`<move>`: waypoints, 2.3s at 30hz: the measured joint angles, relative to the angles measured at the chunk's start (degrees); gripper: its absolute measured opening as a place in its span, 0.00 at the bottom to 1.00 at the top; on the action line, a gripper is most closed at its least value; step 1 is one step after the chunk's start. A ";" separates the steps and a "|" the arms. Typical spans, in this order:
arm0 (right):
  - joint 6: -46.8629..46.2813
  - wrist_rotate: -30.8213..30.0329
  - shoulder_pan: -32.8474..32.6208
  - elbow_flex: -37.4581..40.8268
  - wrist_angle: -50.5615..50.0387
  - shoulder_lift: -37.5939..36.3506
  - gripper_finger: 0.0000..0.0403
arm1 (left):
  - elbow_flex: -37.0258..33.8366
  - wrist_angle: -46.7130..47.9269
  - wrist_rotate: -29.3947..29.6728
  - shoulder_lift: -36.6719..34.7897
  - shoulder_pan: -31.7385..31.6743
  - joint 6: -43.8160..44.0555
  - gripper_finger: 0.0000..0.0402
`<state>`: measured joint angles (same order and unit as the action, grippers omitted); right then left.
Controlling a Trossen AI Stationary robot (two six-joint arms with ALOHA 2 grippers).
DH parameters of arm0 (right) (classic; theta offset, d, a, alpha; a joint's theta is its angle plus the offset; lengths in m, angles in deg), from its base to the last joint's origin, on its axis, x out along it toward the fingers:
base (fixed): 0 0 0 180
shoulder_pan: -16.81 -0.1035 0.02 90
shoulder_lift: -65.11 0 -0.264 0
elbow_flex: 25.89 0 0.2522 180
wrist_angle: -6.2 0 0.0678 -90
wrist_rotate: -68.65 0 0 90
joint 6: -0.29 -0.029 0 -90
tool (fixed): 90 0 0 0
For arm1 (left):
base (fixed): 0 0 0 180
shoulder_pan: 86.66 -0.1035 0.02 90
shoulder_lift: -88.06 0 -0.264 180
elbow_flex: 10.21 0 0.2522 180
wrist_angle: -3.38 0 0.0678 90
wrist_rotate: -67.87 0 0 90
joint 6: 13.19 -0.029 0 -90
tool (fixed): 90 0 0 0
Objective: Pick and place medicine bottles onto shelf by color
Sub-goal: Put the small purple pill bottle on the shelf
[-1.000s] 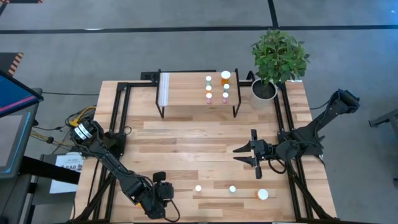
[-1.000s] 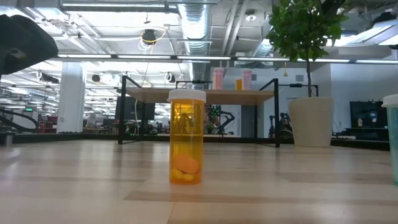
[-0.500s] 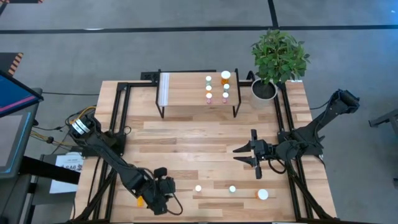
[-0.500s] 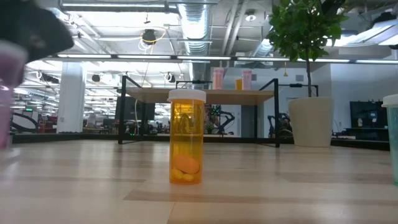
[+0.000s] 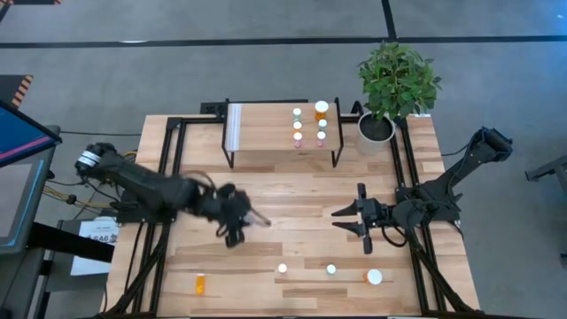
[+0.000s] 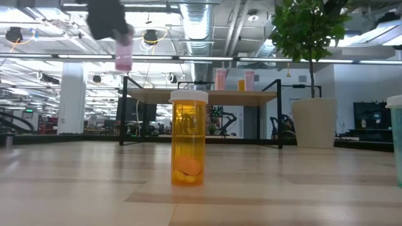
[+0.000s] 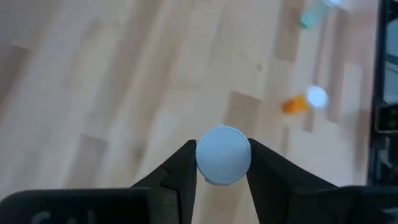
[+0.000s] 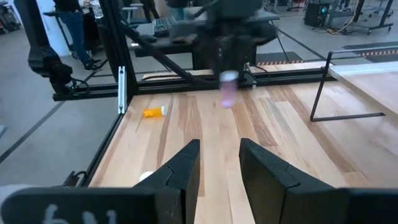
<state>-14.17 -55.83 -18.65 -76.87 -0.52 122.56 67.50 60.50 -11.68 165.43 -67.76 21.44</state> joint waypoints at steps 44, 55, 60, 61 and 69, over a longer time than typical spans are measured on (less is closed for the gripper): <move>0.42 -0.07 0.72 0.00 -0.57 0.01 0.33 | 41.77 8.32 -13.75 28.29 -55.33 -41.64 0.26; -0.70 -0.07 0.61 0.00 -0.72 0.18 0.33 | 41.83 8.49 -16.65 32.43 -57.79 -43.42 0.26; -0.74 -0.07 0.66 0.00 -0.26 1.84 0.33 | 41.85 9.12 -17.63 32.43 -57.79 -43.67 0.26; -0.75 -0.07 0.81 -0.02 -0.27 2.27 0.33 | 41.88 9.45 -17.74 32.43 -57.81 -43.61 0.26; -1.77 -0.06 1.92 0.00 -0.43 3.72 0.33 | 41.92 9.87 -17.74 32.40 -57.79 -42.26 0.26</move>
<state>-15.94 -55.89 -16.73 -76.87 -0.95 126.29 109.42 70.38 -29.42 197.83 -125.55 -20.82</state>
